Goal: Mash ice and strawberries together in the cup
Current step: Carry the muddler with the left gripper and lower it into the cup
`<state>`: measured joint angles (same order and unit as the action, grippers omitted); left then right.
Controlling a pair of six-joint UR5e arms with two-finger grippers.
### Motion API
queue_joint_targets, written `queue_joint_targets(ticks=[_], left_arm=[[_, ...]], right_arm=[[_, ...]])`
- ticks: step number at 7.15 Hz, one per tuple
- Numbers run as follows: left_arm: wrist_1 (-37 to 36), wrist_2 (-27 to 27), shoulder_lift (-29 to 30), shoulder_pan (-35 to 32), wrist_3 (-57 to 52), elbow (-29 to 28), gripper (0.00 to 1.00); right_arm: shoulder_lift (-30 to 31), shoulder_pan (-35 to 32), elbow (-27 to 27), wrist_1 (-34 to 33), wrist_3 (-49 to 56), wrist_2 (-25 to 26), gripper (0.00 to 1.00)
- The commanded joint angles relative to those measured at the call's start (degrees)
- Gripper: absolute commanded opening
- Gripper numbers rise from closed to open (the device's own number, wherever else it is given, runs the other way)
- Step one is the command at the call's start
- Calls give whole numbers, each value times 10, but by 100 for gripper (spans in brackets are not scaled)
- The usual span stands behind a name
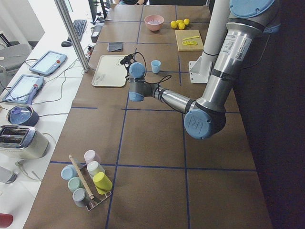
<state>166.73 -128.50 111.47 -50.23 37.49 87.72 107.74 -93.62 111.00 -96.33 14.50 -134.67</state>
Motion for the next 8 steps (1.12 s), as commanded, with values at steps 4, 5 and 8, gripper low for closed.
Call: queue_joint_targets(ticks=[4, 5, 8], left_arm=[[230, 396, 60, 232, -104, 1, 7], [235, 399, 69, 232, -106, 16, 7], [268, 433, 76, 266, -193, 16, 4]], right_arm=[[-3, 0, -1, 1, 0, 0, 99], [-3, 0, 0, 0, 0, 0, 99], [-3, -1, 0, 0, 0, 0, 99]])
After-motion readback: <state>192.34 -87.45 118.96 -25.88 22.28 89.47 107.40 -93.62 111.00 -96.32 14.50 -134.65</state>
